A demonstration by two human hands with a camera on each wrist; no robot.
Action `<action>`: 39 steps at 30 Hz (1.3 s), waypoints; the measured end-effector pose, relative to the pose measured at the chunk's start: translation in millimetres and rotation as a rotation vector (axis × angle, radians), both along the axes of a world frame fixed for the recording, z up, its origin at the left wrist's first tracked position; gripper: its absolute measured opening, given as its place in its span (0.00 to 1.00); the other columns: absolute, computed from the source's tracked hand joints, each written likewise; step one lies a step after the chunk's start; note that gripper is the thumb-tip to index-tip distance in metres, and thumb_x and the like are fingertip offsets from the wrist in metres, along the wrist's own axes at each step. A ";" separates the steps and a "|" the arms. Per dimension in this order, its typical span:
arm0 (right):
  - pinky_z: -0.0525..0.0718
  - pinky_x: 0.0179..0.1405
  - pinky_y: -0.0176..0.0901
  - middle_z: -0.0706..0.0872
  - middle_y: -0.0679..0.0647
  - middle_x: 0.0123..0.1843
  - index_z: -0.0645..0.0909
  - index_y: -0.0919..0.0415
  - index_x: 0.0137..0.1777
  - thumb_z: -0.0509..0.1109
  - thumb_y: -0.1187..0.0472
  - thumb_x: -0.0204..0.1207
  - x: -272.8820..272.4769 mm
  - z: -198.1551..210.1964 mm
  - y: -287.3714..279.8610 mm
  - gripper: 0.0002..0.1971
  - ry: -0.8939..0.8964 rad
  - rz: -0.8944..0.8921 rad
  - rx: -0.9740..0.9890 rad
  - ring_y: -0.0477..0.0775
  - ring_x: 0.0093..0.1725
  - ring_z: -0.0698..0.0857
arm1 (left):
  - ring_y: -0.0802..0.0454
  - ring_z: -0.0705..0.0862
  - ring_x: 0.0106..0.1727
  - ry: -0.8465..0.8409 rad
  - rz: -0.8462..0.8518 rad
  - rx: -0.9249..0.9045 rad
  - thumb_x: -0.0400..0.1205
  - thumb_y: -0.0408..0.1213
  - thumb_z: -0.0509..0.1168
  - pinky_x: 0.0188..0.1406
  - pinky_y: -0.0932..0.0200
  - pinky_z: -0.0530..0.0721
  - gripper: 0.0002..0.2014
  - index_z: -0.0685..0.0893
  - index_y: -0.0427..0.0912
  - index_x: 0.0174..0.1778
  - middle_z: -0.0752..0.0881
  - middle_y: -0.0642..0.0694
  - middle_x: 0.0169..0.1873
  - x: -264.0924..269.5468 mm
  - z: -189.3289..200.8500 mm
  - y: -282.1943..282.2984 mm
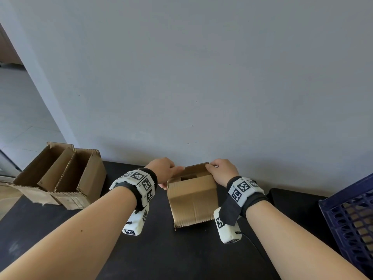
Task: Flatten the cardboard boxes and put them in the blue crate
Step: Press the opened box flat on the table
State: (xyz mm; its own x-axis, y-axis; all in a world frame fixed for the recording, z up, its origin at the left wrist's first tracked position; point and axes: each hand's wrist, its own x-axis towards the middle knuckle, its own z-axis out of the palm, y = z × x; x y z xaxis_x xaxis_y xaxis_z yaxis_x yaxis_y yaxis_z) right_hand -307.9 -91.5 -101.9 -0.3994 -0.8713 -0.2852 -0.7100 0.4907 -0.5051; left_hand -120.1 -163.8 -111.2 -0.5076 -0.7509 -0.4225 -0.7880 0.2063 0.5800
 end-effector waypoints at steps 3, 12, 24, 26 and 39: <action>0.74 0.55 0.40 0.83 0.54 0.63 0.81 0.58 0.62 0.65 0.51 0.81 2.4 3.5 1.7 0.15 -0.038 -0.012 -0.022 0.56 0.63 0.80 | 0.52 0.87 0.27 -0.038 -0.047 -0.018 0.81 0.57 0.62 0.45 0.57 0.88 0.21 0.84 0.40 0.44 0.91 0.40 0.35 0.8 -0.1 2.5; 0.80 0.65 0.54 0.71 0.55 0.76 0.64 0.57 0.79 0.70 0.49 0.74 3.0 9.2 4.0 0.35 -0.197 -0.116 0.109 0.59 0.72 0.75 | 0.49 0.82 0.38 -0.115 -0.055 -0.335 0.86 0.50 0.56 0.46 0.55 0.82 0.18 0.80 0.42 0.37 0.80 0.50 0.27 -10.5 14.6 2.2; 0.76 0.71 0.53 0.62 0.59 0.82 0.48 0.53 0.85 0.80 0.66 0.66 7.9 14.8 11.7 0.54 -0.278 0.068 0.173 0.61 0.77 0.70 | 0.44 0.84 0.48 -0.145 0.001 -0.477 0.86 0.50 0.56 0.42 0.57 0.77 0.19 0.84 0.39 0.42 0.86 0.42 0.42 -9.1 22.8 4.1; 0.76 0.72 0.51 0.67 0.57 0.81 0.55 0.56 0.83 0.80 0.58 0.67 7.9 15.9 13.1 0.48 -0.182 0.021 0.106 0.59 0.76 0.72 | 0.46 0.83 0.48 -0.145 -0.053 -0.528 0.86 0.51 0.54 0.45 0.57 0.78 0.21 0.85 0.39 0.45 0.86 0.43 0.44 -11.3 27.3 8.1; 0.74 0.36 0.40 0.84 0.54 0.50 0.77 0.59 0.54 0.72 0.51 0.69 7.0 20.1 22.1 0.18 -0.037 -0.090 0.008 0.55 0.47 0.81 | 0.49 0.81 0.45 -0.141 -0.096 -0.637 0.85 0.54 0.54 0.44 0.57 0.79 0.21 0.84 0.41 0.47 0.84 0.46 0.44 -21.5 37.8 24.7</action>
State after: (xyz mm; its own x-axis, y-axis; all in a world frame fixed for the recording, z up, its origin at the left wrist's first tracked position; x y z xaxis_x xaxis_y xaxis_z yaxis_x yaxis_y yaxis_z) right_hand -300.9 -69.3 -81.8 -0.4652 -0.8298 -0.3082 -0.6435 0.5561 -0.5260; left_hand -141.7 -139.1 -73.3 -0.5568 -0.8303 0.0224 -0.8087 0.5481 0.2138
